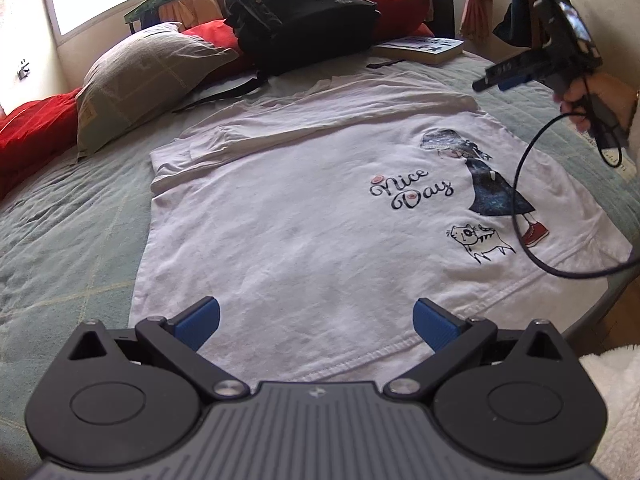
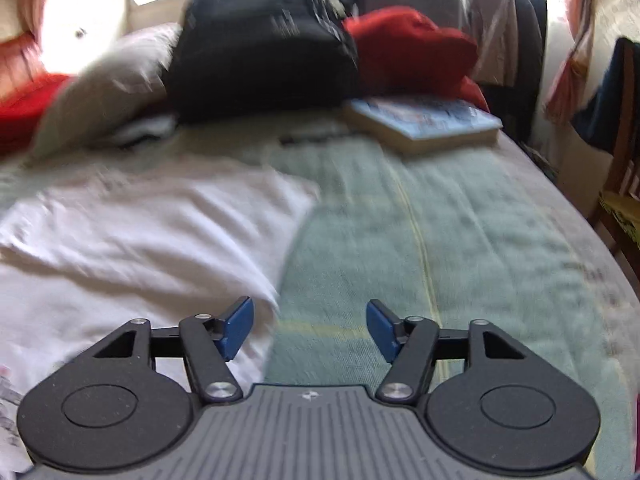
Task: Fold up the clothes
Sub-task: 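Lift the side edge with the right tool and fold it across the shirt, then lower the folded side onto the shirt and open the right tool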
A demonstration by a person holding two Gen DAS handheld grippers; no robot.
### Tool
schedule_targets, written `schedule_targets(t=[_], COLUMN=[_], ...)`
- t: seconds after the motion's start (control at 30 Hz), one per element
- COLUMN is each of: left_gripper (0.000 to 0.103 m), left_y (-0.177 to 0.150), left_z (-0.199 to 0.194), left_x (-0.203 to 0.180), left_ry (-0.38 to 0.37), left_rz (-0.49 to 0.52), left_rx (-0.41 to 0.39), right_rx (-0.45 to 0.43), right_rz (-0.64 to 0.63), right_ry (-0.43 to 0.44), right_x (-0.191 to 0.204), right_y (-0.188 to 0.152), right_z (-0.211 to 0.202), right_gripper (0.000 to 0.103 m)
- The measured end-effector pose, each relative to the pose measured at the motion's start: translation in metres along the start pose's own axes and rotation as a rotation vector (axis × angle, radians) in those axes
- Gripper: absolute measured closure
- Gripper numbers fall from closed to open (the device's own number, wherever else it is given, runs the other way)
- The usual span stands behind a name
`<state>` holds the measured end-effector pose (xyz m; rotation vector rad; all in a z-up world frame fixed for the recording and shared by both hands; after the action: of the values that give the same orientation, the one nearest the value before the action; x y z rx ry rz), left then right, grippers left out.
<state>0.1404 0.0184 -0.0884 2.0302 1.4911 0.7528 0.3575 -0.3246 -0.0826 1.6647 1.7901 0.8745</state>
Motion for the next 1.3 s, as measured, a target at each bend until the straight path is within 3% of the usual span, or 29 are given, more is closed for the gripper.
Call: schedule_targets(t=[0.03, 0.1, 0.23, 0.37, 0.43, 0.6, 0.77, 0.93, 1.07, 1.2, 1.3], left_gripper=[0.001, 0.001, 0.001, 0.001, 0.001, 0.001, 0.001, 0.001, 0.001, 0.001, 0.001], left_y=[0.001, 0.004, 0.002, -0.004, -0.004, 0.004, 0.007, 0.003, 0.003, 0.005, 0.006], left_z=[0.0, 0.0, 0.002, 0.005, 0.009, 0.012, 0.017, 0.024, 0.027, 0.033, 0.037], left_x=[0.0, 0.0, 0.0, 0.004, 0.008, 0.008, 0.008, 0.019, 0.027, 0.033, 0.035], left_ry=[0.003, 0.001, 0.0, 0.001, 0.009, 0.0, -0.014, 0.0, 0.002, -0.001, -0.005], left_rz=[0.001, 0.0, -0.009, -0.026, -0.029, -0.017, -0.025, -0.051, -0.067, -0.078, -0.085], left_rx=[-0.002, -0.008, -0.002, 0.013, 0.026, 0.017, 0.018, 0.04, 0.041, 0.043, 0.044], right_rx=[-0.017, -0.031, 0.009, 0.124, 0.118, 0.082, 0.075, 0.134, 0.122, 0.102, 0.125], right_rz=[0.012, 0.029, -0.007, -0.023, 0.023, 0.124, 0.151, 0.128, 0.133, 0.125, 0.108], right_ry=[0.021, 0.077, 0.151, 0.105, 0.138, 0.158, 0.138, 0.05, -0.034, -0.017, 0.047], right_x=[0.003, 0.011, 0.041, 0.045, 0.036, 0.02, 0.024, 0.02, 0.0, 0.002, 0.021], right_y=[0.008, 0.023, 0.032, 0.003, -0.006, 0.018, 0.053, 0.054, 0.065, 0.077, 0.075], right_z=[-0.003, -0.001, 0.03, 0.057, 0.052, 0.04, 0.075, 0.13, 0.144, 0.132, 0.12], right_gripper=[0.064, 0.082, 0.086, 0.087, 0.089, 0.088, 0.088, 0.088, 0.09, 0.086, 0.084])
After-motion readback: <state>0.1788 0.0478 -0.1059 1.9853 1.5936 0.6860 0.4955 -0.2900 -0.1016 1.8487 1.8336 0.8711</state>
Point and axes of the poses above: each gripper's, at about its wrist camera, not at the fingertips, and z roughly the way its jaws point, x to its left, y to its top, the point moved 8 cm from there along z, roughly the way its jaws point
